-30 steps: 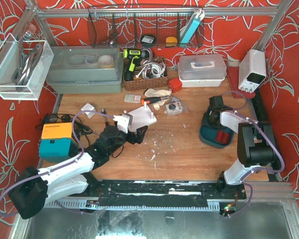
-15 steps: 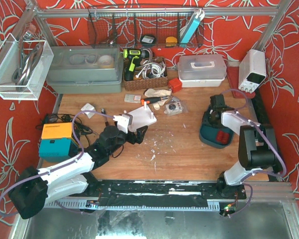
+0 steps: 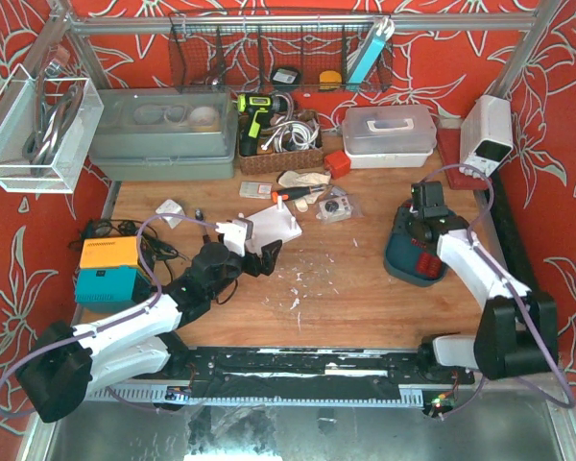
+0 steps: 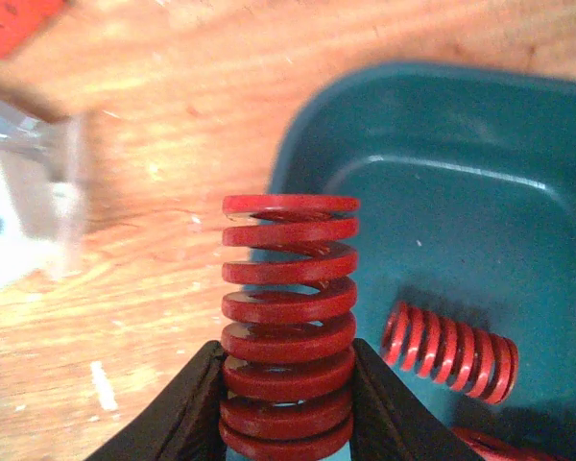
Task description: Install the large spring
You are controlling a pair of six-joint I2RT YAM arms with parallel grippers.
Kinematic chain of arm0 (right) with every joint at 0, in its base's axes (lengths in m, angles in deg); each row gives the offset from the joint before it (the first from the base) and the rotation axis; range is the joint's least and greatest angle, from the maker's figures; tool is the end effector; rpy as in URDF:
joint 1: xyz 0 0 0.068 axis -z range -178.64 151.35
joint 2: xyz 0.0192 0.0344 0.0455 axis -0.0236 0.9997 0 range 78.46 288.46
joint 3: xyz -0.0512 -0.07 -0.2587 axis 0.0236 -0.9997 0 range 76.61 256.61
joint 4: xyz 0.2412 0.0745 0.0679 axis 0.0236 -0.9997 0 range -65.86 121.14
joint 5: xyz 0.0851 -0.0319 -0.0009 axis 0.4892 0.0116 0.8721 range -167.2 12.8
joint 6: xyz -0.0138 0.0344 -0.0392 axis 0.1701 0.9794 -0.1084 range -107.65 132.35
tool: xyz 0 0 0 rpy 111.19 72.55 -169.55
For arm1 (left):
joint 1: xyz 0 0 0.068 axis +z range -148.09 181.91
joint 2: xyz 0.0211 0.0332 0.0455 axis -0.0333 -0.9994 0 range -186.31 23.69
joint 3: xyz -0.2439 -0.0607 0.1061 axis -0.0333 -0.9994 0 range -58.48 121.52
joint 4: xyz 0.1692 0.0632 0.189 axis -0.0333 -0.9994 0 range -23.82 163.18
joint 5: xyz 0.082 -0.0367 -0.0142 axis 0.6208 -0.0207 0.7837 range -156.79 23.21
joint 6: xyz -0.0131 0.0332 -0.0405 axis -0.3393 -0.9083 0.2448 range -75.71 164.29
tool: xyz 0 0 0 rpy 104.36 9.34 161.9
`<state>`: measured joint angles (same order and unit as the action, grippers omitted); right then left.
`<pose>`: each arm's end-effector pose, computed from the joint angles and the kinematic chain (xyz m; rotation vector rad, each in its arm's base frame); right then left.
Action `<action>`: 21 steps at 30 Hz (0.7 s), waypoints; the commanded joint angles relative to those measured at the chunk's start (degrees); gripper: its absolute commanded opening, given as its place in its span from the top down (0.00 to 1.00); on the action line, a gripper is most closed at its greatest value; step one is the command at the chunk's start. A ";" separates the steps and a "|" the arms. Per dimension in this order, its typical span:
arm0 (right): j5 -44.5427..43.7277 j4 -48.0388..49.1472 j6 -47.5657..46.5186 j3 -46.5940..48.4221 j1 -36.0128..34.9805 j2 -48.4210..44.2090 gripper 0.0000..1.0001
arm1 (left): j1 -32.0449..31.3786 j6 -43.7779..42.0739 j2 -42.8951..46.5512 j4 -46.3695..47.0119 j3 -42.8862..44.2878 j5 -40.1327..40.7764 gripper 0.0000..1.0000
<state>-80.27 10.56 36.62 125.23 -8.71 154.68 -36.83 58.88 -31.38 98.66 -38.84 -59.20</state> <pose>0.2711 0.0462 0.2280 0.3238 2.3993 0.2111 0.1674 -0.1283 0.2178 0.2745 1.7558 -0.5633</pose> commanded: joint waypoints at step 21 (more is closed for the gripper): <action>-3.70 24.67 -14.75 -9.55 -38.91 -14.07 1.00 | -0.37 20.41 1.50 -8.31 5.35 -11.54 0.26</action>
<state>-80.47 26.45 27.07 118.20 -43.40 140.37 -37.09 73.07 -33.96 95.29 -37.70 -67.22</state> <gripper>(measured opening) 0.335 0.751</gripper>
